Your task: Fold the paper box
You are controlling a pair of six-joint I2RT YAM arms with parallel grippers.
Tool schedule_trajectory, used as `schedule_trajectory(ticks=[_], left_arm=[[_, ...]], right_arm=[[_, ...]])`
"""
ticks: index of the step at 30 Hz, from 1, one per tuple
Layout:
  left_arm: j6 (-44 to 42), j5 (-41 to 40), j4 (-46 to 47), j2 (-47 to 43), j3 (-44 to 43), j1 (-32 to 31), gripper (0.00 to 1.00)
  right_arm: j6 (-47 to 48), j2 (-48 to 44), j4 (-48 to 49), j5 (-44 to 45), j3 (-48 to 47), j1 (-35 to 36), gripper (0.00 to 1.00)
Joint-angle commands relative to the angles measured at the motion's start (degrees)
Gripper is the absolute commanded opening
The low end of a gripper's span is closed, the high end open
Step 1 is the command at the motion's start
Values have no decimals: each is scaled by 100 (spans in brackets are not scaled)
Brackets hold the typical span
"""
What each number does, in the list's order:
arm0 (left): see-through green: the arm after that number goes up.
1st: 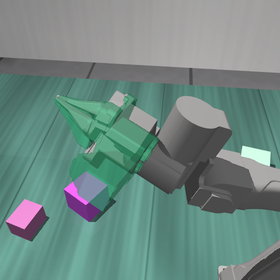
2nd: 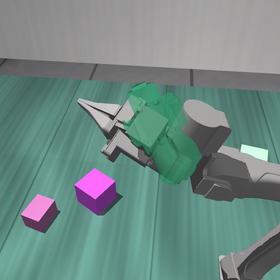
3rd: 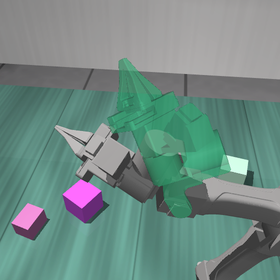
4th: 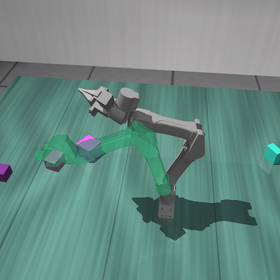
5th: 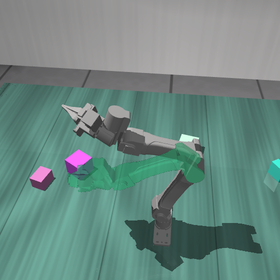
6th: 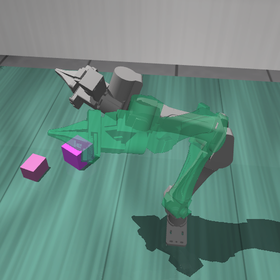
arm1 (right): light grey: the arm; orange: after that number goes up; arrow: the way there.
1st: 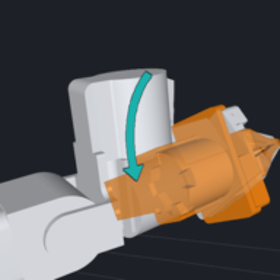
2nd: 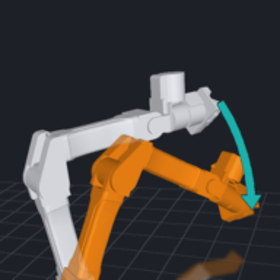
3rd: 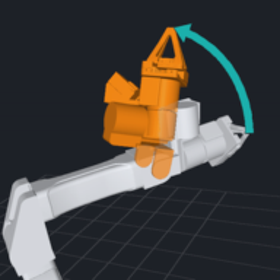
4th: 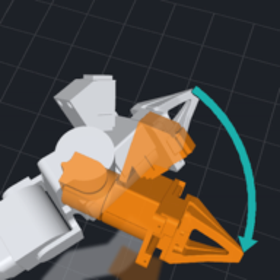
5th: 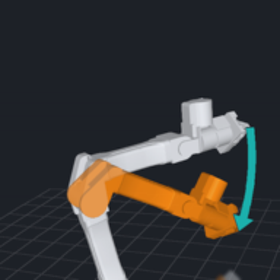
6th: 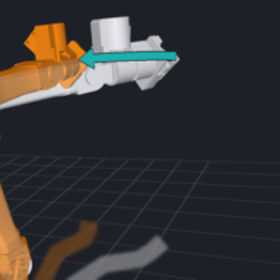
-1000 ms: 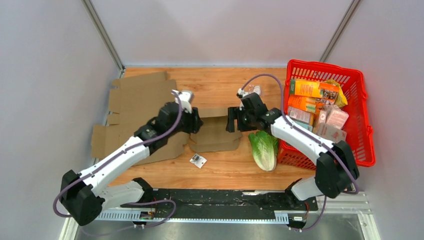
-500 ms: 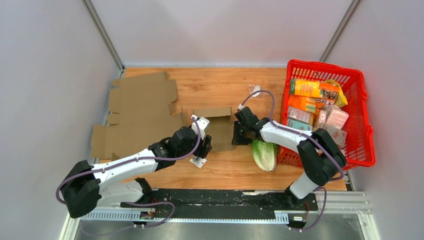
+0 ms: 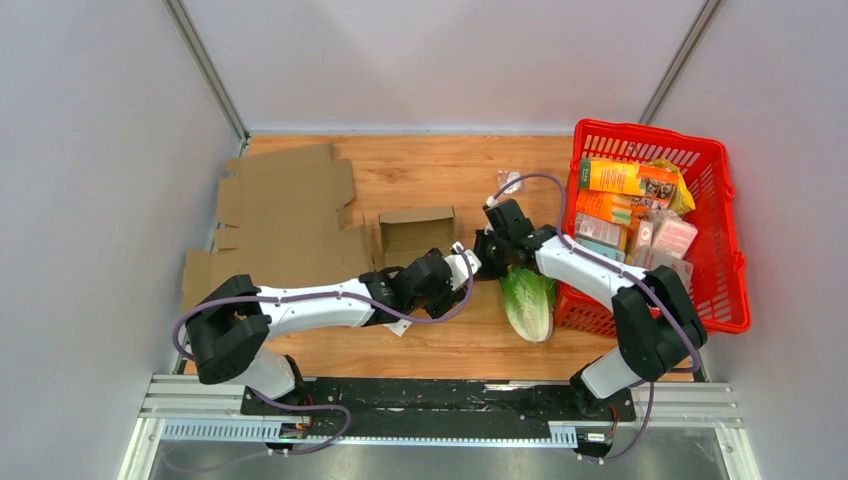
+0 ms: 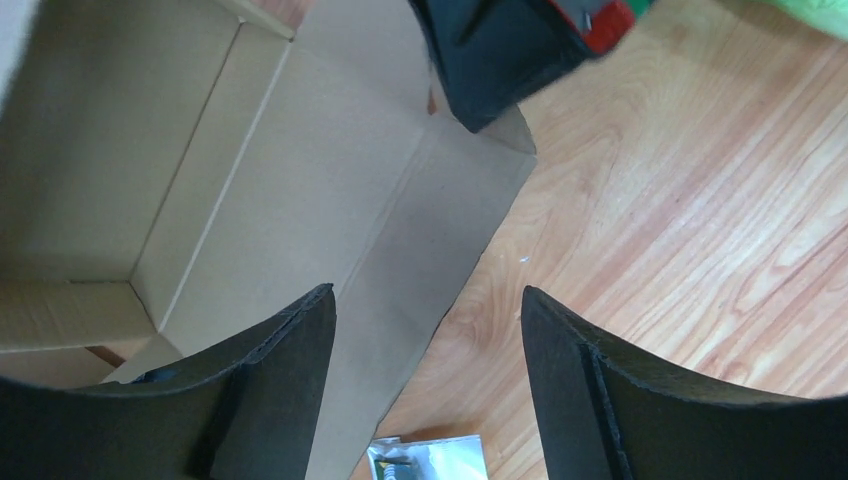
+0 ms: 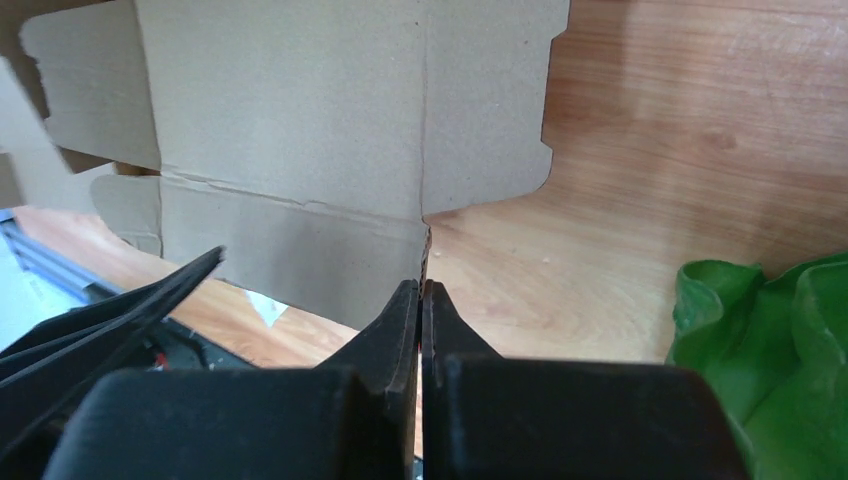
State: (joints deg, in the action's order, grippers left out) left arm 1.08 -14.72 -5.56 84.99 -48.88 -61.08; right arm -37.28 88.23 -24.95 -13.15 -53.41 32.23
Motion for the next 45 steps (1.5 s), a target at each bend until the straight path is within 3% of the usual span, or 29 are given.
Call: schedule_trajectory(ticks=[1,7,10,12,14,15,16,19,21,25,28,29,31,38,42,45], left_arm=[[-767,-356,-217,175,-244,-176,76],[-1022,-1101,-288,500,-516,-369,75],[-1040,-1927,-445,720,-762,-378,63],[-1083,-2052,-428,686,-789,-405,52],[-1101,-2123,-445,624,-842,-413,30],[-1058,-2149,-507,598,-886,-414,23],[-970,-2219,-751,580,-1043,-414,12],[-768,-2219,-859,422,-1158,-414,4],[-689,-2202,-867,290,-1220,-414,1],[-145,-2447,-1979,228,-2192,-379,0],[1145,-2221,-3435,377,-3455,-99,0],[1932,-2063,-3817,430,-3774,16,0],[2657,-1354,-4607,509,-4477,462,0],[5730,486,-4901,483,-4516,1992,0],[6483,961,-5787,1097,-5129,2364,0],[6966,752,-6123,1266,-5185,2364,0]], right_arm=[[133,-324,-177,-670,-354,-146,0],[151,-420,-274,-935,-337,-173,0],[221,-429,-344,-979,-381,-190,0],[256,-473,-387,-1014,-460,-234,0],[379,-517,-431,-1032,-635,-296,7],[440,-552,-588,-997,-749,-322,11],[536,-639,-712,-849,-854,-340,26],[906,-981,-1161,-174,-1285,-454,52],[1073,-1219,-1354,92,-1505,-638,62],[1319,-1816,-1592,758,-1760,-788,83],[1451,-2195,-1671,1207,-1665,-788,89],[1469,-2335,-1697,1279,-1577,-788,90],[1513,-2441,-1715,1306,-1271,-788,92],[1934,-2530,-1320,937,-373,-307,94],[1873,-2433,-1240,893,-232,-41,97],[1803,-2538,-1074,709,-74,-41,97]])
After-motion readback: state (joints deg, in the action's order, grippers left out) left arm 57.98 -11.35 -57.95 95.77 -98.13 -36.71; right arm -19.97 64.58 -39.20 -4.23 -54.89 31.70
